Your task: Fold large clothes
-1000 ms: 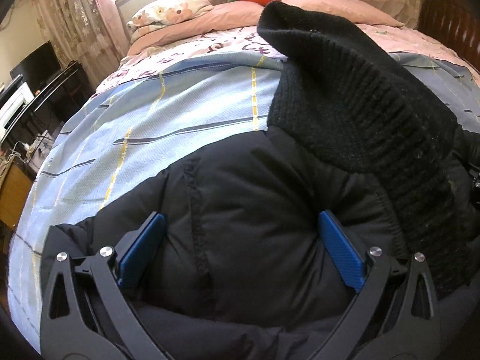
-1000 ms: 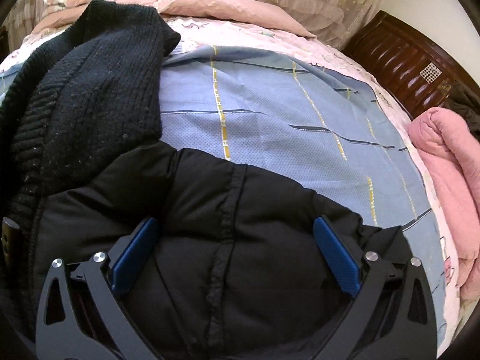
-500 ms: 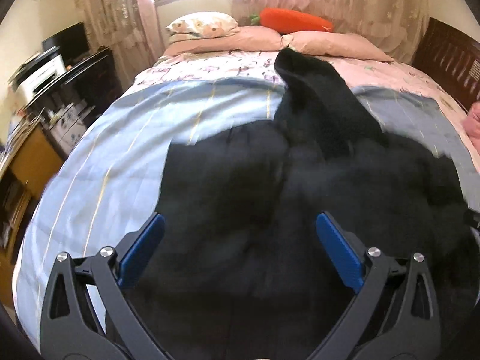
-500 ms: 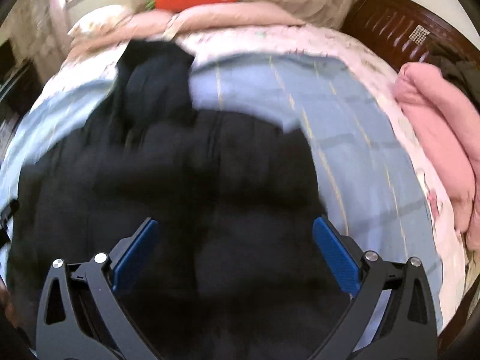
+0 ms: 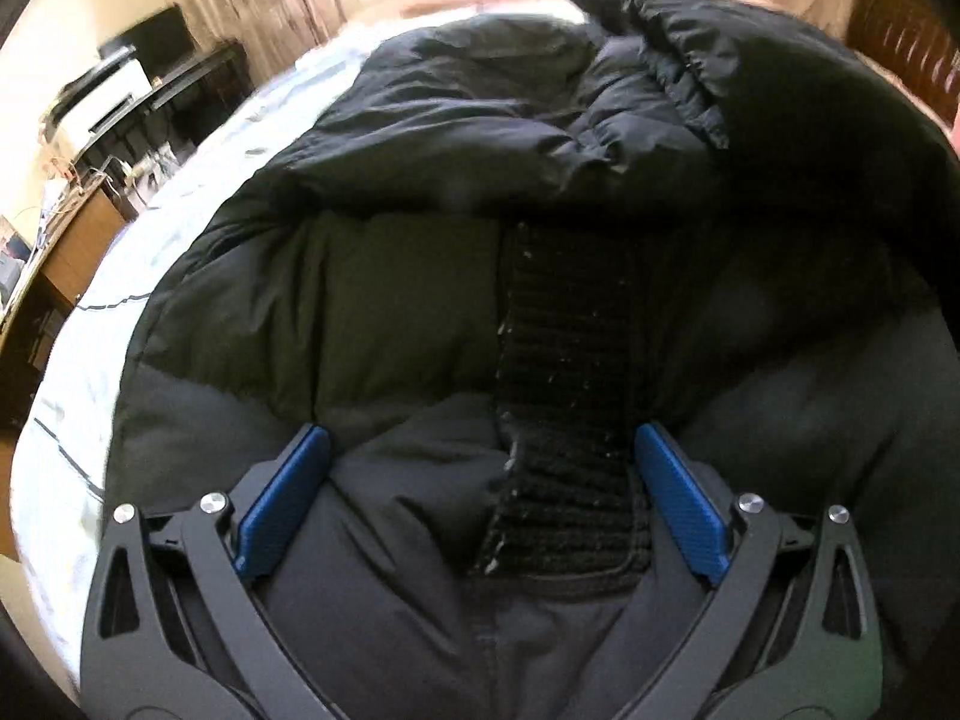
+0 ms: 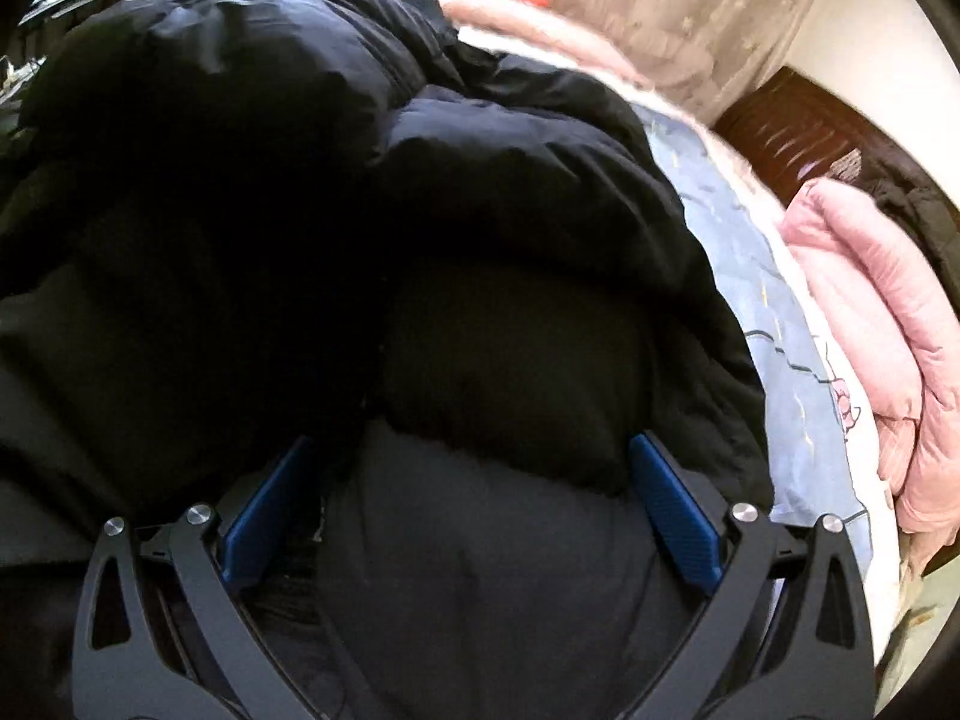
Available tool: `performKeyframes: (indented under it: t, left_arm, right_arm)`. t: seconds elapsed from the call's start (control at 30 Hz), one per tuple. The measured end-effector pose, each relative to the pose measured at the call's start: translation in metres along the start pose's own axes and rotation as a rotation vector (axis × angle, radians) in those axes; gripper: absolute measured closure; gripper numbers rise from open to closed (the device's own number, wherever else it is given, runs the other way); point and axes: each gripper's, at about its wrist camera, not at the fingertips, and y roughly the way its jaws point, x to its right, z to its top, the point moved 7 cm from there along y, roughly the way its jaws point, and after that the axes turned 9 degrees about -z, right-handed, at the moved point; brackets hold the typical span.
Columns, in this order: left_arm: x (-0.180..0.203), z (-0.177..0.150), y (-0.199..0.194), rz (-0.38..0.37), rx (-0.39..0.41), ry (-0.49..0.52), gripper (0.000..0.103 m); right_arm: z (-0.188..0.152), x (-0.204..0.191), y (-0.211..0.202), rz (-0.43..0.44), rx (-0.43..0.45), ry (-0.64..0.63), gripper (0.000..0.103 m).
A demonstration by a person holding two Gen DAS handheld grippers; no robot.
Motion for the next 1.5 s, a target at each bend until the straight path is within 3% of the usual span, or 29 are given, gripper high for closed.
performKeyframes:
  t: [0.07, 0.13, 0.2, 0.23, 0.3, 0.47, 0.53, 0.57, 0.6, 0.67, 0.73, 0.8, 0.87, 0.97, 1.07, 1.17, 1.27, 1.37, 1.5]
  left_arm:
    - [-0.007, 0.014, -0.007, -0.032, -0.015, -0.023, 0.002]
    - [-0.032, 0.018, -0.022, 0.027, 0.032, -0.078, 0.002]
    - [-0.06, 0.001, -0.004, 0.005, -0.011, -0.179, 0.002]
    - [-0.06, -0.004, 0.001, 0.009, 0.012, -0.131, 0.002]
    - [-0.05, -0.003, 0.007, 0.056, 0.035, -0.042, 0.002]
    - [-0.05, 0.012, 0.013, 0.088, -0.054, -0.071, 0.002]
    - [-0.053, 0.038, -0.021, 0.136, 0.062, -0.075, 0.002]
    - [-0.053, 0.062, -0.051, 0.144, 0.192, -0.102, 0.002]
    - [-0.055, 0.081, -0.068, 0.139, 0.265, -0.132, 0.002]
    - [-0.057, 0.13, -0.073, 0.032, 0.302, -0.207, 0.002]
    - [-0.054, 0.174, -0.053, -0.061, 0.279, -0.232, 0.002]
    - [-0.042, 0.228, -0.021, -0.144, 0.272, -0.227, 0.002]
    - [-0.033, 0.291, 0.02, -0.267, 0.293, -0.202, 0.002]
    - [-0.014, 0.357, 0.077, -0.316, 0.273, -0.162, 0.002]
    - [0.014, 0.396, 0.125, -0.4, 0.218, -0.155, 0.002]
    - [0.04, 0.429, 0.177, -0.461, 0.13, -0.176, 0.002]
    - [0.055, 0.439, 0.216, -0.452, 0.052, -0.192, 0.002]
    - [0.076, 0.446, 0.242, -0.479, -0.018, -0.199, 0.002]
    - [0.084, 0.443, 0.256, -0.414, -0.025, -0.204, 0.007]
  right_arm:
    - [0.01, 0.022, -0.013, -0.022, -0.018, 0.095, 0.001]
    - [0.007, 0.054, -0.014, -0.105, -0.016, 0.195, 0.001]
    - [-0.021, 0.06, 0.019, -0.089, -0.145, 0.183, 0.001]
    - [-0.031, 0.059, 0.03, -0.046, -0.155, 0.195, 0.001]
    - [-0.03, 0.058, 0.037, -0.049, -0.109, 0.184, 0.001]
    - [-0.009, 0.065, 0.033, -0.079, -0.245, 0.225, 0.001]
    - [0.034, 0.081, 0.003, -0.149, -0.108, 0.266, 0.001]
    - [0.067, 0.091, -0.021, -0.172, 0.021, 0.296, 0.001]
    - [0.089, 0.095, -0.032, -0.168, 0.099, 0.317, 0.001]
    - [0.155, 0.095, -0.032, -0.103, 0.196, 0.308, 0.001]
    - [0.206, 0.085, -0.008, -0.016, 0.195, 0.294, 0.001]
    - [0.269, 0.068, 0.037, 0.141, 0.159, 0.293, 0.001]
    - [0.328, 0.044, 0.09, 0.307, 0.053, 0.291, 0.001]
    - [0.378, 0.01, 0.14, 0.432, -0.066, 0.27, 0.001]
    - [0.415, -0.012, 0.197, 0.411, -0.153, 0.258, 0.001]
    - [0.437, -0.039, 0.215, 0.496, -0.193, 0.271, 0.001]
    - [0.45, -0.046, 0.232, 0.465, -0.226, 0.328, 0.001]
    - [0.448, -0.066, 0.246, 0.525, -0.279, 0.349, 0.001]
    - [0.437, -0.084, 0.26, 0.424, -0.325, 0.349, 0.001]
